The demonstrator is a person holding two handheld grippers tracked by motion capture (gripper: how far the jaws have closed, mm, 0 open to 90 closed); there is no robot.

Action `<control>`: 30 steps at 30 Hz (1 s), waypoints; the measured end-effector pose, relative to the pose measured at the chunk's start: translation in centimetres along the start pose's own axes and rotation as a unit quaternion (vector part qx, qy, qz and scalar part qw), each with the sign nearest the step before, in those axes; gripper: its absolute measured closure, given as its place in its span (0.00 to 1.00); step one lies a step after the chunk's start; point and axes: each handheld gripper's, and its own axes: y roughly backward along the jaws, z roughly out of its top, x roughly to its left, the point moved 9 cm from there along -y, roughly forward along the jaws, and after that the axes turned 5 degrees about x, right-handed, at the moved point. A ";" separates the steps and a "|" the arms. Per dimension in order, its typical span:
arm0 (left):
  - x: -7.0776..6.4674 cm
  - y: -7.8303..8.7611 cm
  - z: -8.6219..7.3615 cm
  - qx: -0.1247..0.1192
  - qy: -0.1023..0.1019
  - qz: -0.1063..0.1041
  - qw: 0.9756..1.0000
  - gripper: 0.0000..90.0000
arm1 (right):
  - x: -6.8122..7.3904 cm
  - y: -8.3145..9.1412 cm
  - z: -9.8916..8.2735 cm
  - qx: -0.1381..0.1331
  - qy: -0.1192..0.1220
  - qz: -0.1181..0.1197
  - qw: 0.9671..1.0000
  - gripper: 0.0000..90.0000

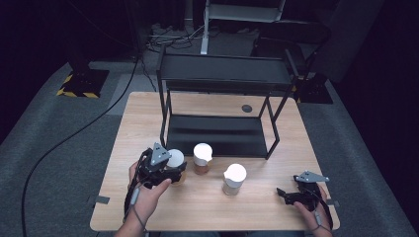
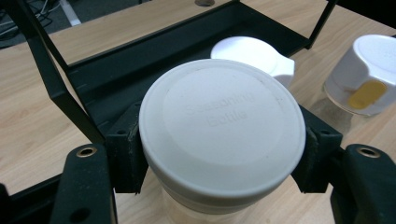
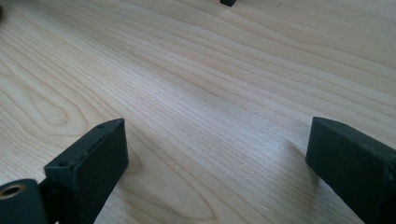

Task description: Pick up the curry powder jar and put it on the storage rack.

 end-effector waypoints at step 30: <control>2.9 -2.8 4.8 -0.010 0.006 0.016 1.000 0.37 | 0.0 0.0 0.0 0.000 -0.004 -0.004 1.000 0.06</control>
